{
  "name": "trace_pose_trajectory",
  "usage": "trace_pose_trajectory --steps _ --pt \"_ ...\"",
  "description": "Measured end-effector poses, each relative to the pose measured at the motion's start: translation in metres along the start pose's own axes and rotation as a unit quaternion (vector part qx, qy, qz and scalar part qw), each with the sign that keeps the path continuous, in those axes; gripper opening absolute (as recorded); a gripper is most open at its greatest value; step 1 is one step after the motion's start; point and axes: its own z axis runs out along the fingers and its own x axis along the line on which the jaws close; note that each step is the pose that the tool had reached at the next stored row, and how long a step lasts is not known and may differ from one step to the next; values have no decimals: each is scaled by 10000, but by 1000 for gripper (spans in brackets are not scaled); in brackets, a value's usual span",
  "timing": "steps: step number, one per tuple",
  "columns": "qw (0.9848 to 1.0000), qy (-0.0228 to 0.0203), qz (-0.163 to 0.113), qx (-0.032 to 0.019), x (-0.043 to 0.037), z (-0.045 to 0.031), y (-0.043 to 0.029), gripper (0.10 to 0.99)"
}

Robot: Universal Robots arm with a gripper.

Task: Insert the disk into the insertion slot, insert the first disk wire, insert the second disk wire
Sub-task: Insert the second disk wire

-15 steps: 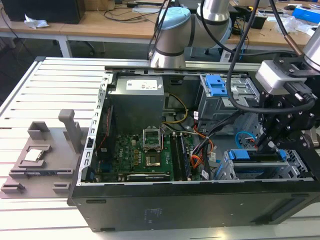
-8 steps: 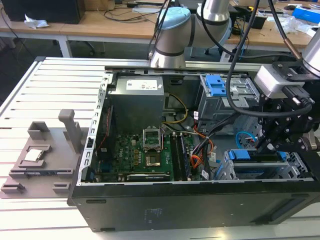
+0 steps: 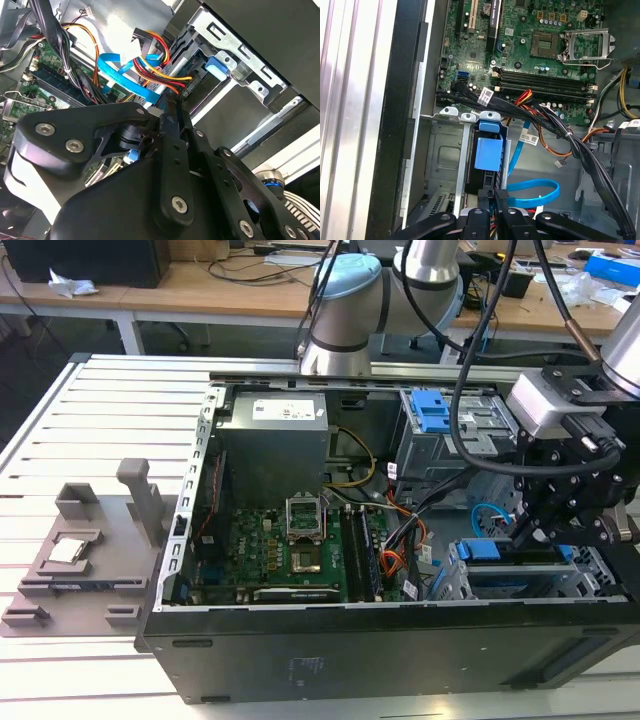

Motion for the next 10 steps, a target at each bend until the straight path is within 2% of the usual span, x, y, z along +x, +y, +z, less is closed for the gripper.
trace_pose_trajectory --steps 4,5,6,10 --pt "10000 -6 4 1 0 -29 1 165" --pt "10000 -2 45 1 1 -34 1 165" --pt "9998 -9 215 2 1 -32 1 165" --pt "9997 -11 255 2 2 -25 1 165"
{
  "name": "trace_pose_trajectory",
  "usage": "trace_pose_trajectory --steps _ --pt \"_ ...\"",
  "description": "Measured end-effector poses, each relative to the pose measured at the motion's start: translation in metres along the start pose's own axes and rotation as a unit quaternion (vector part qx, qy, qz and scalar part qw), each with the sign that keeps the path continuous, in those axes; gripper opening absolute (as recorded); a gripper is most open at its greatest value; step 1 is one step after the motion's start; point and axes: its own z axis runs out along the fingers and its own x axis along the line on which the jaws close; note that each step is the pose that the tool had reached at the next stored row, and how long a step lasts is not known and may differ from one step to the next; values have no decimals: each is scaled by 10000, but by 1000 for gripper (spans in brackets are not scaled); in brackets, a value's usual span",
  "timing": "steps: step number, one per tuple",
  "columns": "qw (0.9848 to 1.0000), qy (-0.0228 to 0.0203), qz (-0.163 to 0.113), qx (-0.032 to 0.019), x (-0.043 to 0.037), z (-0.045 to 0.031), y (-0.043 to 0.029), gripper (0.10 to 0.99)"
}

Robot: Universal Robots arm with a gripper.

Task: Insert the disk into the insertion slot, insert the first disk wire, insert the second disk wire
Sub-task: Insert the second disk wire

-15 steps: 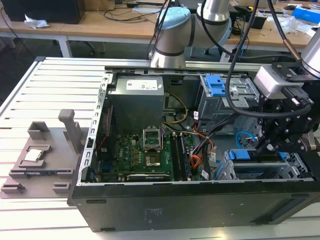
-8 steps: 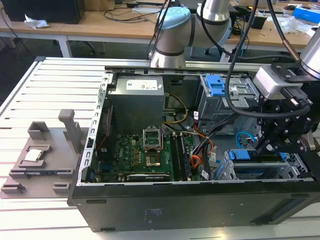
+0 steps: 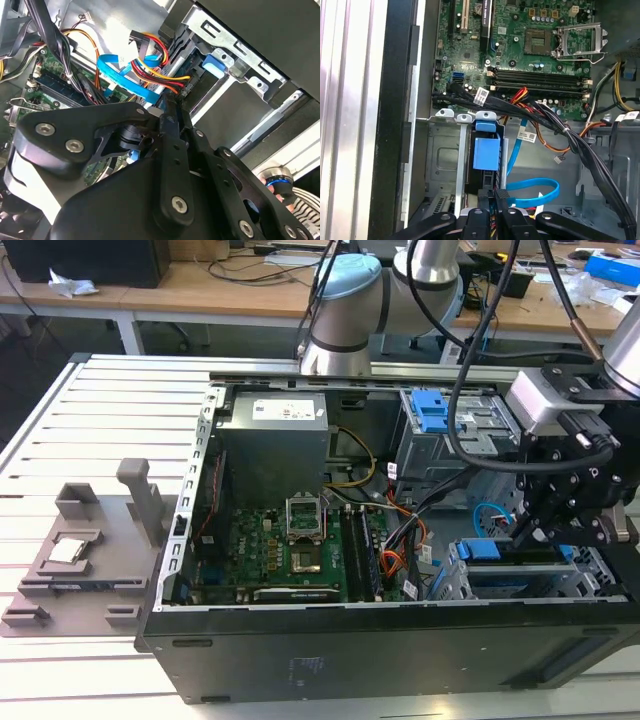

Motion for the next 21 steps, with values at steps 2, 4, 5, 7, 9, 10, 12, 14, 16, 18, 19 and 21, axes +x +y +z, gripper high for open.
trace_pose_trajectory --steps 2,4,5,7,9,10,12,14,16,18,19,21 --pt "10000 3 0 -1 0 25 -1 165" --pt "10000 0 0 0 0 35 -1 165" --pt "10000 -1 0 0 0 37 -1 165" --pt "10000 -1 0 0 0 37 -2 165" --pt "10000 -6 -1 0 -1 44 -3 235" --pt "10000 -4 0 0 0 29 -2 235" --pt "10000 -2 0 0 -1 -105 5 235" --pt "10000 -3 0 0 -2 -218 11 235" --pt "10000 -2 0 0 -4 -309 15 235" --pt "10000 -1 0 0 -16 -434 21 235" --pt "10000 -2 0 0 -29 -480 23 224" --pt "10000 -2 0 0 -47 -538 24 102"
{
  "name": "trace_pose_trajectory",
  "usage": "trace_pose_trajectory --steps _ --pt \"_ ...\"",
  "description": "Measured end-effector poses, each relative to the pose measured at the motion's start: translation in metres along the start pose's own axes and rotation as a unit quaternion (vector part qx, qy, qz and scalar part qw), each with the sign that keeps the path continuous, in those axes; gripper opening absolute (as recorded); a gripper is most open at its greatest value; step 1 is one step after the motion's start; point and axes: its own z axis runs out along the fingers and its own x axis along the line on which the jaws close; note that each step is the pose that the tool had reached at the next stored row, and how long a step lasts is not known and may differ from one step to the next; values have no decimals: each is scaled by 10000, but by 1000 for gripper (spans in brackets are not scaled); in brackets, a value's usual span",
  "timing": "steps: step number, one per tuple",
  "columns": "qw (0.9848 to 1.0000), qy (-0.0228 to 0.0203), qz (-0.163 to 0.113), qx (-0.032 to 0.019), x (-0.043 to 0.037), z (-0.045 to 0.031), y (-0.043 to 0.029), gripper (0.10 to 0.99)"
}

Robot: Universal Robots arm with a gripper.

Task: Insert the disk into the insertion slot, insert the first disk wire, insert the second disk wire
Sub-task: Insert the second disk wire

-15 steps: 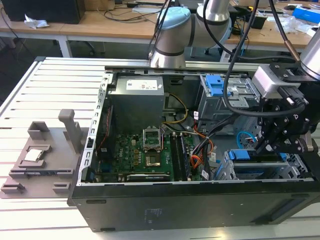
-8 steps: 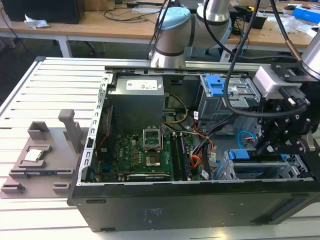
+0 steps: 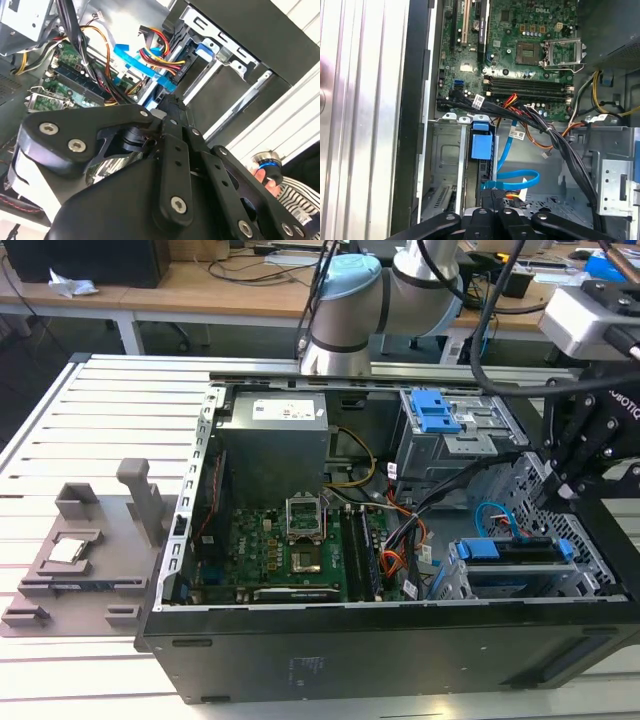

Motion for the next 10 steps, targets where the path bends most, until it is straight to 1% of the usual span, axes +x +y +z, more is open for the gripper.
trace_pose_trajectory --steps 2,3,10 --pt "10000 1 0 0 -11 -37 1 106" --pt "10000 0 0 0 -16 -68 2 106" --pt "10000 0 0 0 -16 -80 3 106"
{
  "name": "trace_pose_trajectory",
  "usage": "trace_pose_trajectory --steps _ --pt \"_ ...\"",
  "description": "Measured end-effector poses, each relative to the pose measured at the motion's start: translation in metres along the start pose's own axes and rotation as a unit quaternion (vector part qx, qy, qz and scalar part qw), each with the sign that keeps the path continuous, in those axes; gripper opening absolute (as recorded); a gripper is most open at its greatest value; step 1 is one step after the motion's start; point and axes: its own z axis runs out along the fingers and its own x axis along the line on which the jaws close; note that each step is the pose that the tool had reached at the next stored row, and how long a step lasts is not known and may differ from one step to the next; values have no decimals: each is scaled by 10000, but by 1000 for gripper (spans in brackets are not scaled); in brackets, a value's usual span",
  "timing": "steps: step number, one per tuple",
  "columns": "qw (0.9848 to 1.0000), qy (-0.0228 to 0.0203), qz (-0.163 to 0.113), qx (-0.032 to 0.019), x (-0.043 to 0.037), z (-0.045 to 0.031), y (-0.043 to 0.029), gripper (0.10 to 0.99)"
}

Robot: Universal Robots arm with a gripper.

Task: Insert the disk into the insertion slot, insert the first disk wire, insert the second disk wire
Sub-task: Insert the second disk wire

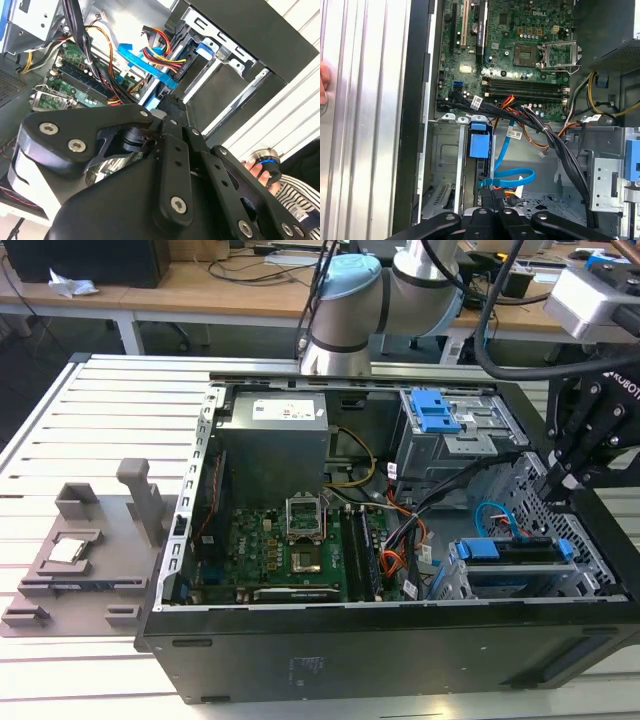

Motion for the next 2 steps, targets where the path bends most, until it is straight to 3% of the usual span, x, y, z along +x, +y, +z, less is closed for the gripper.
trace_pose_trajectory --steps 2 --pt "10000 0 0 0 0 -1 0 106"
